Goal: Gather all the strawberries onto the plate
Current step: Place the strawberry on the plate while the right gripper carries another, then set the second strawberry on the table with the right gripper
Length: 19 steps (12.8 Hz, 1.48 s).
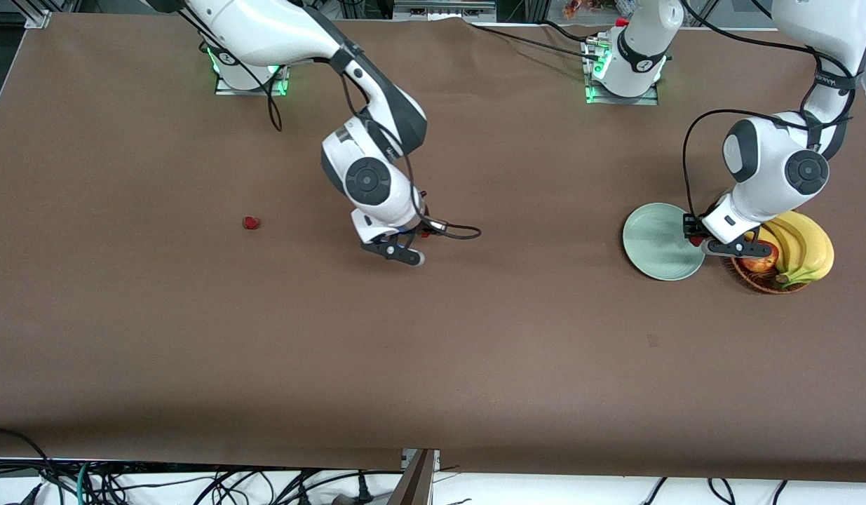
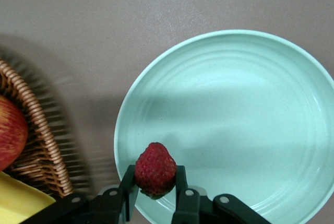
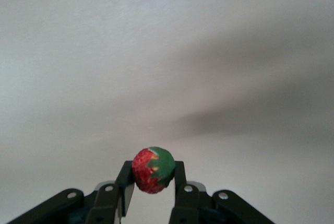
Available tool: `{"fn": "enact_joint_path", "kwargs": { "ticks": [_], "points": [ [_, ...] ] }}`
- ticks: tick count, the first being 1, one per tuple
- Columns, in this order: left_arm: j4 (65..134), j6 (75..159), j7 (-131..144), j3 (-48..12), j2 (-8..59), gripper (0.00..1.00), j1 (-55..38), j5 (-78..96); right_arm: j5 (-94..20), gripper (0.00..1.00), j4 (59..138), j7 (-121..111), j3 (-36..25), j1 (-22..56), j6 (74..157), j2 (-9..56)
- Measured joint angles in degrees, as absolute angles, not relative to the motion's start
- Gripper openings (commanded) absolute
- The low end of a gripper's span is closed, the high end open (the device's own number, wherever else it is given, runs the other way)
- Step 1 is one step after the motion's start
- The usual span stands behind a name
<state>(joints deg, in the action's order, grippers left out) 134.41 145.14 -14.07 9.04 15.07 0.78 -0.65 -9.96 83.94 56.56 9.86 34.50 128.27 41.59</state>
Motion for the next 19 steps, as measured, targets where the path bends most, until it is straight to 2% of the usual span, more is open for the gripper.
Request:
{"fn": "enact_joint_path", "kwargs": {
  "ticks": [4,7,10,12,15,19],
  "points": [
    [133.6,145.2,-15.1,8.8,14.3,1.00,0.6,-0.6,-10.0,0.23,82.9,63.2,9.9,39.5,131.2,42.6],
    [132.1,142.5,-14.7,8.1,9.8,1.00,0.2,-0.6,-10.0,0.23,82.6,66.2,9.7,40.1,131.2,42.6],
    [131.0,137.6,-10.1,4.6,4.8,1.00,-0.4,-0.6,-9.2,0.23,82.1,71.6,9.2,40.0,131.2,42.1],
    [129.5,133.7,-5.8,1.6,3.8,1.00,-0.7,-0.6,-7.9,0.23,82.0,72.4,8.9,39.9,131.6,42.1],
    [127.4,130.3,-2.4,-1.2,3.8,1.00,-0.8,-0.6,-7.8,0.26,81.7,72.6,9.0,40.5,137.3,44.1],
    [127.3,129.7,-2.4,-1.2,3.8,1.00,-0.8,-0.6,-7.6,0.26,78.7,72.9,9.1,42.4,142.4,48.2]
  ]
}}
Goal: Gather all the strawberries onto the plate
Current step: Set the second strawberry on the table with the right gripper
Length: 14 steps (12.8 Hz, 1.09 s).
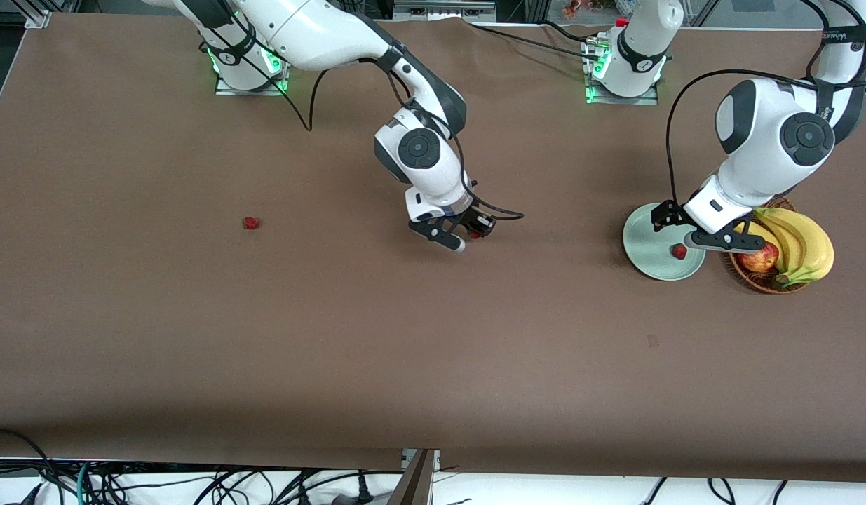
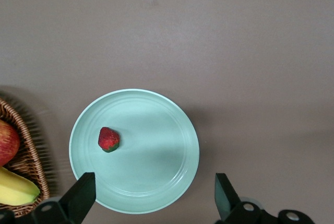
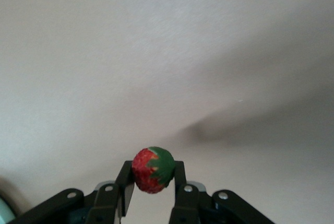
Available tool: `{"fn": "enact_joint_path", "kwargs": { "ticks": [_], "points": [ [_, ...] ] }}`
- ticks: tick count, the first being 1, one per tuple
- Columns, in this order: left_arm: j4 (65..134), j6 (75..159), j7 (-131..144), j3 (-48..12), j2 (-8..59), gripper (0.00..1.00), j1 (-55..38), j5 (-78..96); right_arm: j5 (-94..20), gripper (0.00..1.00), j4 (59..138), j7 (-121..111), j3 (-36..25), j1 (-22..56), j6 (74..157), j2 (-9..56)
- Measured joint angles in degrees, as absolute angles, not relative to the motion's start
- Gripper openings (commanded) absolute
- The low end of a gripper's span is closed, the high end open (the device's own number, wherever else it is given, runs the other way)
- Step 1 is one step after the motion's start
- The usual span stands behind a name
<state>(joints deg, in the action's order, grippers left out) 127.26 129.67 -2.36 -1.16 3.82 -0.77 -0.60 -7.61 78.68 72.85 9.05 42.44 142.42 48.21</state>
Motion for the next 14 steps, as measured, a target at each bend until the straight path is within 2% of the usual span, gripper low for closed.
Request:
{"fn": "enact_joint_path", "kwargs": {
  "ticks": [2,4,5,6,7,9,10,12,14],
  "points": [
    [127.2,129.5,-2.4,-1.2,3.8,1.00,-0.8,-0.6,-7.6,0.26,75.8,73.3,9.2,44.5,144.1,50.9],
    [127.2,129.5,-2.4,-1.1,3.8,1.00,-0.8,-0.6,-7.6,0.31,73.8,75.5,9.2,47.8,150.2,54.8],
    [127.2,129.5,-2.4,-1.1,3.8,1.00,-0.8,-0.6,-7.6,0.38,73.3,76.4,9.1,49.2,152.7,56.4],
    [127.2,129.4,-2.4,-1.1,3.8,1.00,-0.8,-0.6,-7.6,0.49,73.0,77.3,8.8,50.4,154.4,57.5],
    [127.2,129.4,-2.4,-1.1,3.8,1.00,-0.8,-0.6,-7.5,0.64,72.6,78.4,8.3,51.4,155.3,58.1],
    [127.2,129.4,-2.4,-1.1,4.0,1.00,-0.8,-0.6,-7.5,0.79,71.9,79.9,7.5,52.4,156.1,58.1],
    [127.2,129.4,-2.4,-1.1,4.0,1.00,-0.8,-0.6,-7.5,0.82,71.2,80.0,7.2,52.4,156.0,57.9],
    [127.3,129.3,-2.4,-1.2,4.1,1.00,-0.8,-0.6,-7.5,0.85,70.0,80.0,6.1,51.0,151.2,56.3],
    [127.3,129.3,-2.3,-1.2,4.2,1.00,-0.8,-0.6,-7.4,0.85,69.1,76.4,5.6,46.8,141.0,52.7]
  ]
}}
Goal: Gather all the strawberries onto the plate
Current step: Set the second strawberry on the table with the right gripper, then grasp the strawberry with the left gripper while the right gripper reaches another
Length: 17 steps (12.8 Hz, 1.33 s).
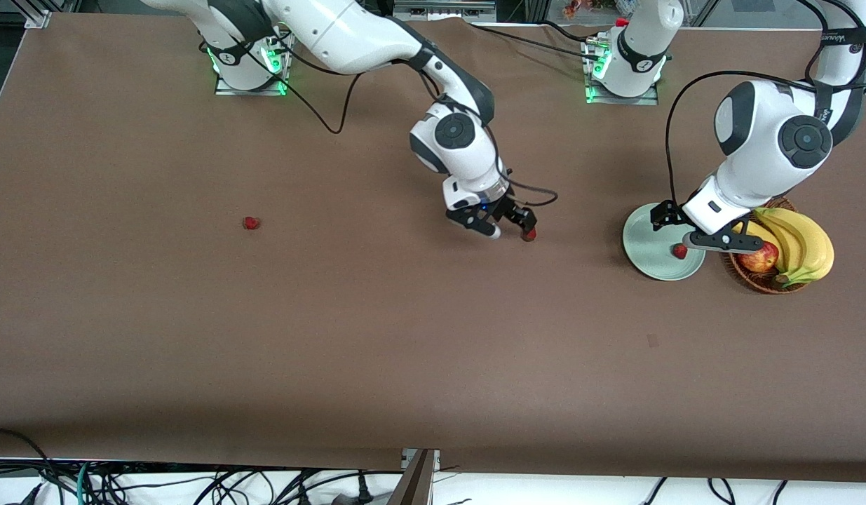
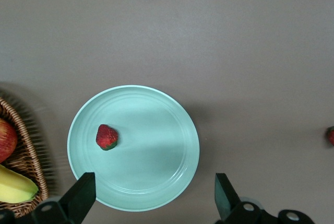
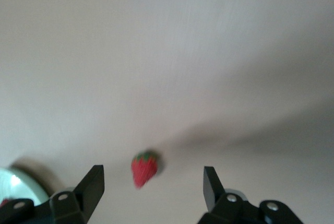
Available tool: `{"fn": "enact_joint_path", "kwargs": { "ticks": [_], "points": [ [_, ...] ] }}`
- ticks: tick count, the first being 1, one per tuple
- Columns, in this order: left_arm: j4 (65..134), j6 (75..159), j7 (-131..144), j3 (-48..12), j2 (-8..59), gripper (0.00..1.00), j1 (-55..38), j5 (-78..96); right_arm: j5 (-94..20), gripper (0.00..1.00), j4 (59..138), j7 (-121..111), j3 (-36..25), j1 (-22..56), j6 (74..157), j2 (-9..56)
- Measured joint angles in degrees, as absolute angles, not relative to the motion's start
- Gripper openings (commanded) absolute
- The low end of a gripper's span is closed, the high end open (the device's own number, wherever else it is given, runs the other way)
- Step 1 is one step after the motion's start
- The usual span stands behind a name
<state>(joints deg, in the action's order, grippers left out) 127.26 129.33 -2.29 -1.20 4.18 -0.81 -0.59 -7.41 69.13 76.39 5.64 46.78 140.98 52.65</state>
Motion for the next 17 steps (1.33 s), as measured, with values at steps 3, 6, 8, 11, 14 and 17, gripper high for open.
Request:
{"fn": "enact_joint_path", "kwargs": {
  "ticks": [3,6,8,11,14,17],
  "points": [
    [127.3,130.0,3.4,-4.4,4.8,1.00,-1.4,-0.6,-7.2,0.85,69.2,61.3,5.0,38.4,121.2,46.1],
    [127.3,134.1,16.9,-13.2,7.6,1.00,-2.2,-0.6,-7.2,0.85,71.2,43.1,0.7,31.3,110.9,42.9],
    [127.4,136.7,23.7,-18.1,10.0,1.00,-2.6,-0.6,-7.2,0.85,74.8,32.3,-3.6,28.6,109.7,42.0],
    [127.8,140.8,33.9,-22.2,14.4,1.00,-3.1,-4.6,-7.2,0.85,83.3,18.9,-10.8,28.2,110.3,39.3],
    [128.0,145.4,48.2,-23.2,20.5,1.00,-4.6,-14.7,-7.2,0.85,98.0,12.0,-14.4,28.2,118.7,32.8],
    [128.0,147.9,52.8,-23.3,25.2,1.00,-4.9,-18.3,-7.2,0.85,116.7,7.5,-16.6,28.2,131.7,25.8]
  ]
}}
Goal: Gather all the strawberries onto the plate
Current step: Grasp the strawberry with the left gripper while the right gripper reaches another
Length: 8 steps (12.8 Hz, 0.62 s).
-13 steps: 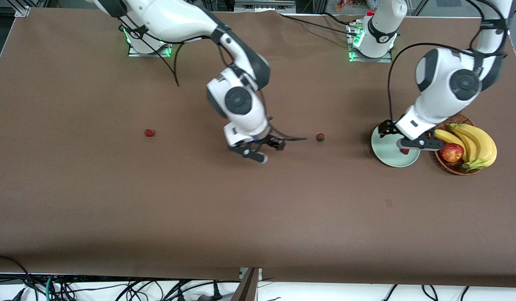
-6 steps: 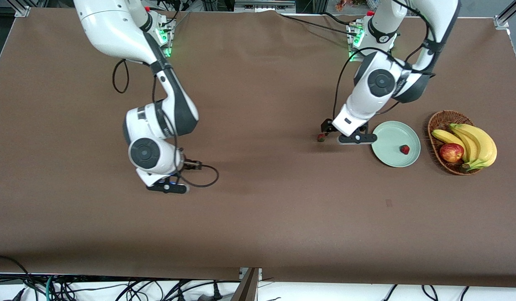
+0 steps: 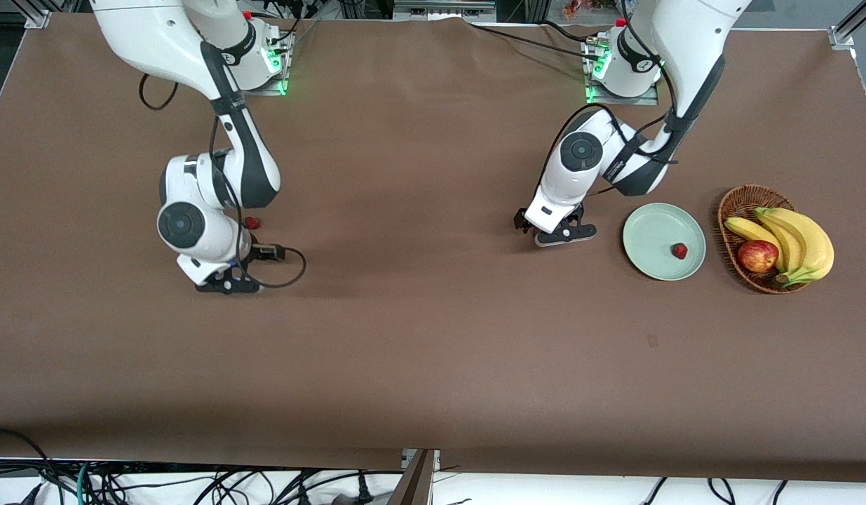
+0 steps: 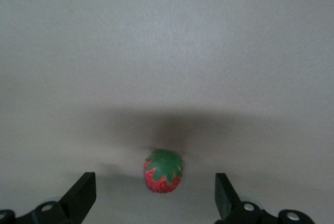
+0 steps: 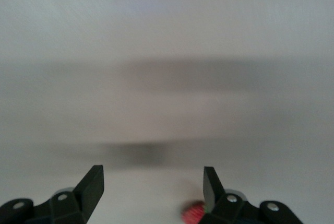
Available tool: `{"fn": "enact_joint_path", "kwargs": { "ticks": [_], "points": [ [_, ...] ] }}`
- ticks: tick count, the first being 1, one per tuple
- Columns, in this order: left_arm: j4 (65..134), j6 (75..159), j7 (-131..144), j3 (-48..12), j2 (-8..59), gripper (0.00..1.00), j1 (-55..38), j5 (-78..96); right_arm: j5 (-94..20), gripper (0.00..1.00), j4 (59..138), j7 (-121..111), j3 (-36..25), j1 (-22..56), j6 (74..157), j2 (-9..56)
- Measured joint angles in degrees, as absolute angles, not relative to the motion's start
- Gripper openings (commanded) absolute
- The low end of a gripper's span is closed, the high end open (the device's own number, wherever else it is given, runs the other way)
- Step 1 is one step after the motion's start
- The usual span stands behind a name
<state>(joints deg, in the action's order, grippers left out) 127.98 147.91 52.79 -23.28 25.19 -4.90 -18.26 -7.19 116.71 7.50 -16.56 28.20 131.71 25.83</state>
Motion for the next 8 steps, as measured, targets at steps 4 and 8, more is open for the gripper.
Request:
{"fn": "enact_joint_path", "kwargs": {
  "ticks": [4,8],
  "points": [
    [127.9,148.5,53.0,-23.3,26.7,0.42,-4.9,-18.3,-7.4,0.81,126.0,4.7,-19.1,28.1,134.0,20.7],
    [127.6,148.5,53.6,-23.4,26.7,0.18,-4.9,-18.3,-10.2,0.75,128.4,2.6,-19.6,27.9,134.8,19.9]
  ]
}}
